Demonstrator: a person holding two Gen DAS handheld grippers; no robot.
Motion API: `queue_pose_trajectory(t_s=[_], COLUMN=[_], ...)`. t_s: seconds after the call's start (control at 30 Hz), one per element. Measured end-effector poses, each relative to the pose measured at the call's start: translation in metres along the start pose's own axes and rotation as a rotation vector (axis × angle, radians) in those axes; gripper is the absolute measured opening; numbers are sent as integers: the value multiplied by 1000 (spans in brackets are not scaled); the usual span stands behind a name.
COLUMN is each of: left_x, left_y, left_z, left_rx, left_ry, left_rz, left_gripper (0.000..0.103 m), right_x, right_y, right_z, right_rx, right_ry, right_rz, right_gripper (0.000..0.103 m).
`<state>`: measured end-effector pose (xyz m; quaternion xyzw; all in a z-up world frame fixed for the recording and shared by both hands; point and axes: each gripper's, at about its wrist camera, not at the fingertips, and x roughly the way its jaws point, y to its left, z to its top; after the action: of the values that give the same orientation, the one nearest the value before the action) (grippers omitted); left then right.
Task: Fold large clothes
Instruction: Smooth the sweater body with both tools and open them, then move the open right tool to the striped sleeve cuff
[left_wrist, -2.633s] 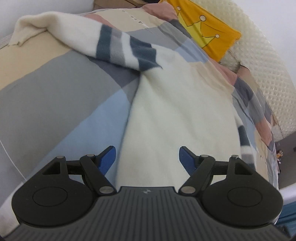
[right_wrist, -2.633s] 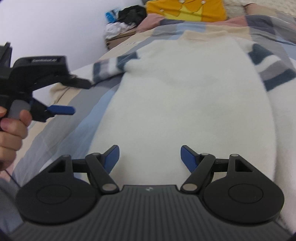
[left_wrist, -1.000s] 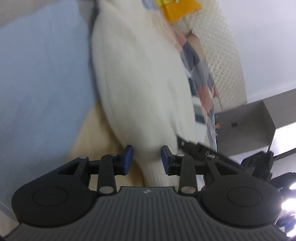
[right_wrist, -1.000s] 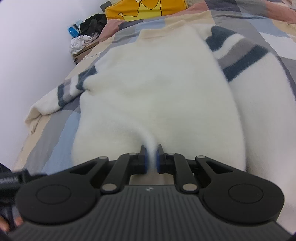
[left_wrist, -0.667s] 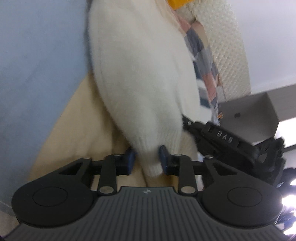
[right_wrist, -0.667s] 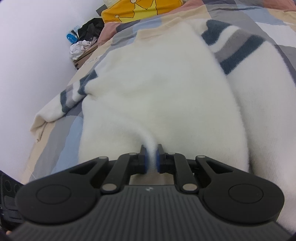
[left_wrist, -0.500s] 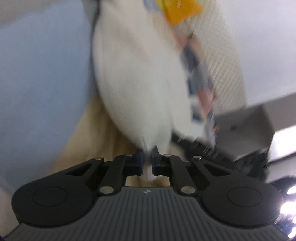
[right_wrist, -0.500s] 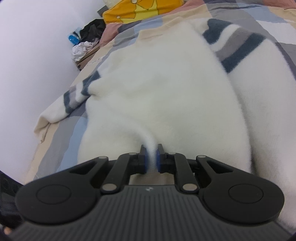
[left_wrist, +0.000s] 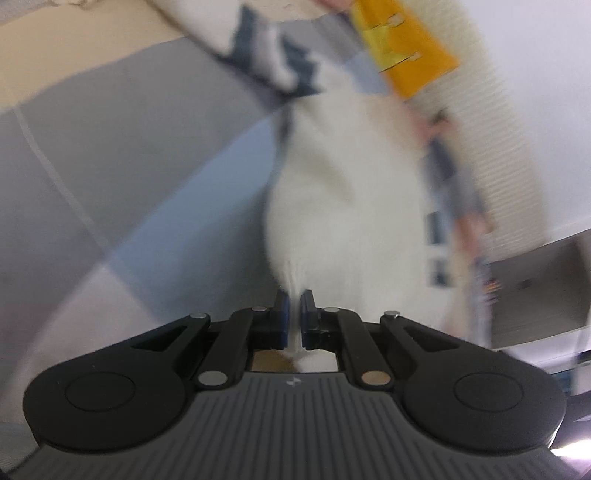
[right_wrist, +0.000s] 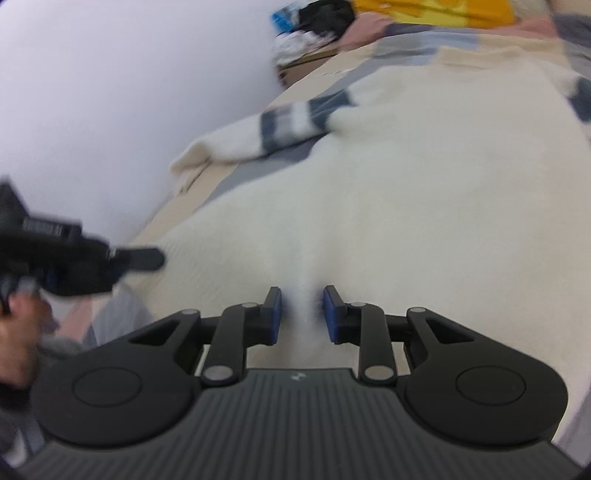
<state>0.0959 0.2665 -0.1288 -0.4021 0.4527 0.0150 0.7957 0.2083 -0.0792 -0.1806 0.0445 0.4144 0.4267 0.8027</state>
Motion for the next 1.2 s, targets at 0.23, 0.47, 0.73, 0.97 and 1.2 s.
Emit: queue_pose_trajectory(t_s=[0.23, 0.47, 0.73, 0.97, 1.2], left_x=[37, 39, 23, 34, 59], left_y=[21, 23, -20, -79, -139], left_z=[0, 4, -9, -25, -45], left_rx=[6, 34, 156, 277, 432], left_ry=[146, 140, 20, -43, -56], left_rz=[389, 449, 373, 271, 182], left_gripper=[2, 2, 3, 24, 42], right_x=[36, 40, 29, -25, -114], right_y=[4, 7, -1, -8, -48], right_z=[-19, -24, -16, -5, -2], right_rx=[-46, -71, 16, 92, 200], right_ry=[150, 162, 118, -10, -150], right_rz=[-67, -89, -44, -41, -159], right_gripper=[28, 28, 29, 73, 73])
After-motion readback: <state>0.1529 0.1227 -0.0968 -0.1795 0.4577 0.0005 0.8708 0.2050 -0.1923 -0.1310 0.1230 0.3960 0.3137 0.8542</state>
